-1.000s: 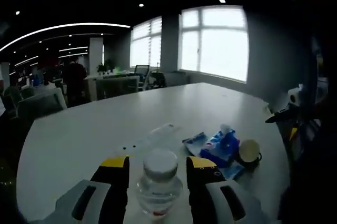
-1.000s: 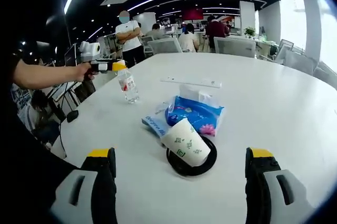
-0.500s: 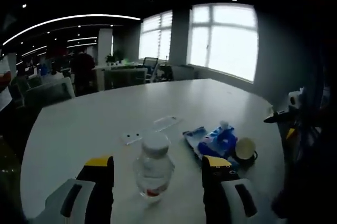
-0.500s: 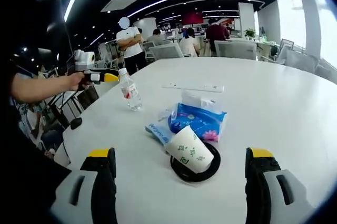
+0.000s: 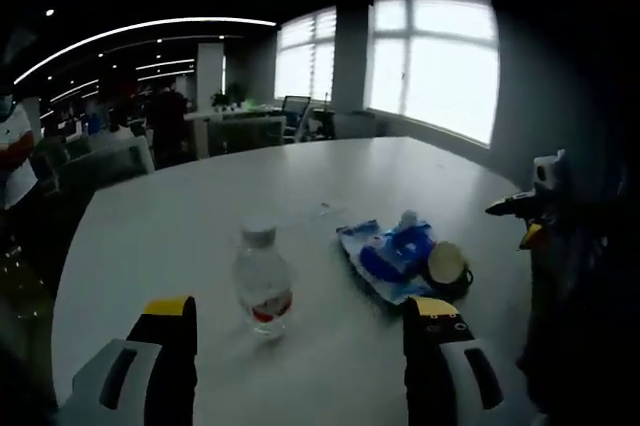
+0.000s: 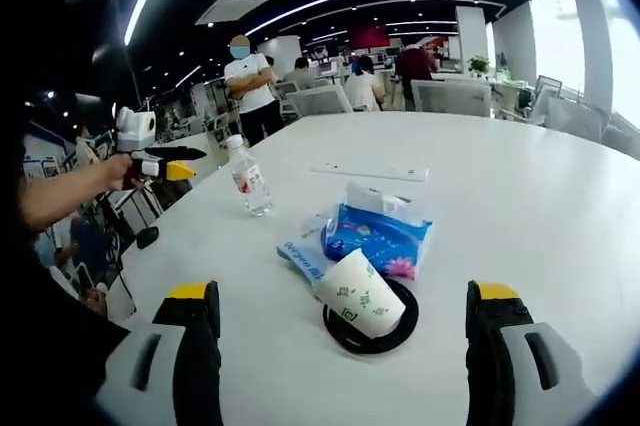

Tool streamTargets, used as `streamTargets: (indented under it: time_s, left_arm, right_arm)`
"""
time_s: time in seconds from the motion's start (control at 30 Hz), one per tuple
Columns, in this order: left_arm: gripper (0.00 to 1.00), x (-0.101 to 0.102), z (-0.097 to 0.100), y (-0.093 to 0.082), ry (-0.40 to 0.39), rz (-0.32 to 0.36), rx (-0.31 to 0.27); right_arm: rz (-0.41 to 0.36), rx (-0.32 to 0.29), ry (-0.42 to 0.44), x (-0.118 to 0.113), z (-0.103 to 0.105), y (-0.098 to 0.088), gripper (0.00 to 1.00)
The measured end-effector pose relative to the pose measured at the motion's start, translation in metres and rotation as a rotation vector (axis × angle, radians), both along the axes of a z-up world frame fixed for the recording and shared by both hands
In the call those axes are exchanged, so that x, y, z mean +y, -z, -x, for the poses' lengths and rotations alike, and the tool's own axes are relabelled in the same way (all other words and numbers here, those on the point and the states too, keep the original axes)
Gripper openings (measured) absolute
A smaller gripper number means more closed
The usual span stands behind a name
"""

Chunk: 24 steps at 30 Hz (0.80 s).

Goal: Arrange the tabletop items into an orderly group along one side of the table until the central work area is clear of visible clutter.

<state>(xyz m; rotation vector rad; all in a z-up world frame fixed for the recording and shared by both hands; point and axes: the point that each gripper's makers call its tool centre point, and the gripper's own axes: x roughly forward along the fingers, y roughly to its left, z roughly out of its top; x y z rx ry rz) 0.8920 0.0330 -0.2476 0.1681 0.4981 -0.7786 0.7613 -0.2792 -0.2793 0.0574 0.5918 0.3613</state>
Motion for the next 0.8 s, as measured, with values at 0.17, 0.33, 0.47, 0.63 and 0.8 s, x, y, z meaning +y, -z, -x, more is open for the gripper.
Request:
streamTargets:
  time_s: [0.17,0.33,0.47,0.63,0.8]
  left_arm:
    - [0.85,-0.006,0.025,-0.006,-0.018,0.001,-0.02]
    - [0.89,-0.013,0.044,-0.006,-0.028,0.003,0.01]
    - [0.91,-0.011,0.051,-0.002,-0.042,0.01,0.03]
    - [0.92,-0.011,0.063,0.0,-0.053,0.006,0.039]
    - [0.94,-0.009,0.075,-0.002,-0.071,0.011,0.039]
  right_arm:
    - [0.005,0.002,-0.002,-0.004,-0.001,-0.002,1.0]
    - [0.032,0.006,0.004,-0.012,-0.002,-0.002,0.98]
    - [0.022,0.006,-0.004,-0.009,-0.001,-0.003,0.99]
    - [0.023,-0.004,-0.021,-0.007,-0.001,-0.004,1.0]
    - [0.025,-0.003,-0.02,-0.009,-0.003,-0.004,1.0]
